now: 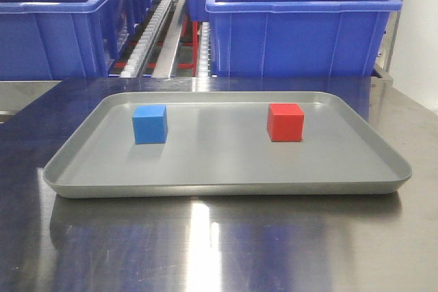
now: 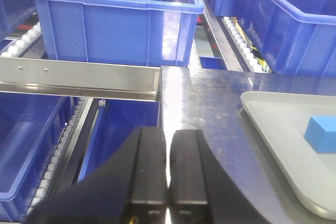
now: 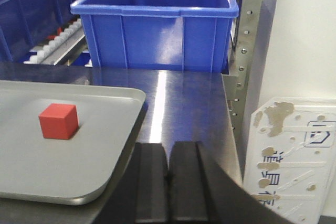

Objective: Sort and place red and blue blocks on shelf

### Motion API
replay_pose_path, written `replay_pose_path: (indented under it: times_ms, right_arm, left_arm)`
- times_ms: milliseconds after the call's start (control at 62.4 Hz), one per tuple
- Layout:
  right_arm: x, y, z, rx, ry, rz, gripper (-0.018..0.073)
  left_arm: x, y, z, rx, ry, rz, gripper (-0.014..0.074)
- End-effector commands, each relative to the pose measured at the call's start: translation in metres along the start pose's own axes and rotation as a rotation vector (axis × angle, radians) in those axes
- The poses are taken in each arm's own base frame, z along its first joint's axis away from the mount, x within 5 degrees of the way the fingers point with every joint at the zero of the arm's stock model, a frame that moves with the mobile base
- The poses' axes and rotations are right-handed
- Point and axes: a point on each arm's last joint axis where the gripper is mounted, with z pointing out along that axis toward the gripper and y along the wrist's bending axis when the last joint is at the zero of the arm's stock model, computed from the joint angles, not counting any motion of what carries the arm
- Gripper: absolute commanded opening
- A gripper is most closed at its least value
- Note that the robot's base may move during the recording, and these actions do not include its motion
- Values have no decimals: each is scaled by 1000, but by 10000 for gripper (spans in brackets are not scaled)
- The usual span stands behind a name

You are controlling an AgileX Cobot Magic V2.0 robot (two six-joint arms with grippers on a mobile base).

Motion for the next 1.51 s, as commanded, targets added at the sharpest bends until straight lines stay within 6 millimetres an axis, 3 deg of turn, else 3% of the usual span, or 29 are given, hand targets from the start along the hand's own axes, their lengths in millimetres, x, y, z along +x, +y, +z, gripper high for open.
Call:
replay_pose_path:
  times_ms: [0,256,817,1217,1329,1490]
  right_arm:
    - [-16,1,6,-3,-47,17,49]
    - [-30,2,36,9,78,17,49]
    - [-102,9,130,35,344,61,49]
    - [-100,10,166,48,505,84,53]
    - [-97,10,171,51,552,85,139]
    - [-93,10,175,54,603,86,437]
  left_arm:
    - [1,0,0,17,-79,2,125]
    - [1,0,0,17,-79,2,125]
    - [1,0,0,17,-79,2,125]
    - [1,0,0,17,-79,2,125]
    - [1,0,0,17,-79,2,125]
    - [1,0,0,17,-79,2,125]
